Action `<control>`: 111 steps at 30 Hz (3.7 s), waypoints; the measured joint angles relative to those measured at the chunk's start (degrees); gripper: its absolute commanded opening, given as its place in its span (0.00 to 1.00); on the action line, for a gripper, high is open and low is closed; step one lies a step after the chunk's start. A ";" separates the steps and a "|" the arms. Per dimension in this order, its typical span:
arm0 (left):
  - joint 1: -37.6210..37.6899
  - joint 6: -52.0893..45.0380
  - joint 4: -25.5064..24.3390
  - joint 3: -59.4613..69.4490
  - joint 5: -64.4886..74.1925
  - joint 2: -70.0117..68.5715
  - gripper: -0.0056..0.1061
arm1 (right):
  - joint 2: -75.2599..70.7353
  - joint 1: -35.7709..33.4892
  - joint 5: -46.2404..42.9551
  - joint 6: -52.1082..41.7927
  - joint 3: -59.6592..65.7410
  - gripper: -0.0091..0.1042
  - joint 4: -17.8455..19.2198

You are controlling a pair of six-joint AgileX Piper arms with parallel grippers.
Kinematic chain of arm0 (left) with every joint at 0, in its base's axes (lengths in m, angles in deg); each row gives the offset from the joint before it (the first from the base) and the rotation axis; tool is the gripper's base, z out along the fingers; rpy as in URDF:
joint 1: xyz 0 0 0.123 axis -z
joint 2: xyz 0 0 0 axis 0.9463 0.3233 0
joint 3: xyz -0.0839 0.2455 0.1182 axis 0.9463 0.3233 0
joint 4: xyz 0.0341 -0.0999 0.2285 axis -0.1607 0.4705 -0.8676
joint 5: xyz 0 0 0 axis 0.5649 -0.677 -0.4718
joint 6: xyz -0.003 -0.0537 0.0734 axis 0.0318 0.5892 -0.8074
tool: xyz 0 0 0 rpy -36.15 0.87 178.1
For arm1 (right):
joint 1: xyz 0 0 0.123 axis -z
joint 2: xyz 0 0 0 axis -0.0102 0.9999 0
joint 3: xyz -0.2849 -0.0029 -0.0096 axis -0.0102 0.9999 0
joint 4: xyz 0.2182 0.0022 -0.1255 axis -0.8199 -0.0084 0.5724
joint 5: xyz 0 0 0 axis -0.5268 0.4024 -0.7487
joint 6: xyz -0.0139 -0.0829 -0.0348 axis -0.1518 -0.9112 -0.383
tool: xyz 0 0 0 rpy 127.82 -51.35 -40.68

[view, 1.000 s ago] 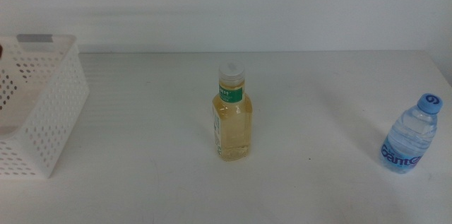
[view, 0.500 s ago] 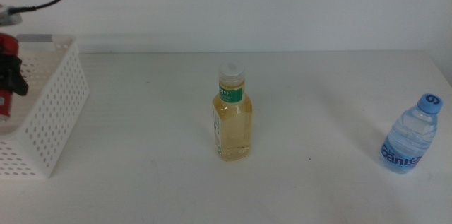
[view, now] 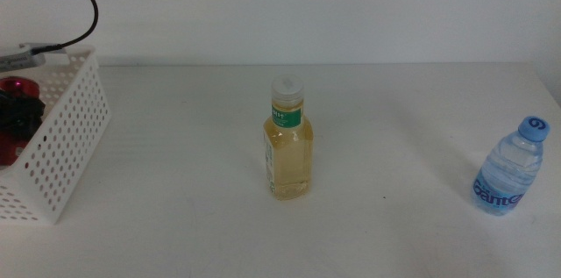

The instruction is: Use arms to grab the bottles and put them into the dustbin to the left of the table.

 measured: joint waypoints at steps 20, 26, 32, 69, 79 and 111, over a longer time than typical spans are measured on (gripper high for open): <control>4.78 5.15 -4.71 -0.53 0.54 -3.30 0.86 | 0.00 0.00 0.00 0.00 0.00 0.66 0.00; 5.19 8.18 -5.88 -0.53 0.62 -13.58 0.85 | 0.00 0.00 0.00 0.00 0.00 0.66 0.00; 9.84 8.37 -3.88 0.25 1.02 -25.68 0.82 | 0.00 0.00 0.00 0.00 0.00 0.66 0.00; 57.04 18.22 -6.36 76.17 -90.92 -54.38 0.76 | 0.00 0.00 0.00 0.00 0.00 0.66 0.00; 57.05 20.85 -10.86 76.44 -103.05 -43.09 0.77 | 0.00 0.00 0.00 0.00 0.00 0.66 0.00; 44.08 42.18 -44.95 56.64 -122.12 -8.17 0.86 | 0.00 0.00 0.00 0.00 0.00 0.66 0.00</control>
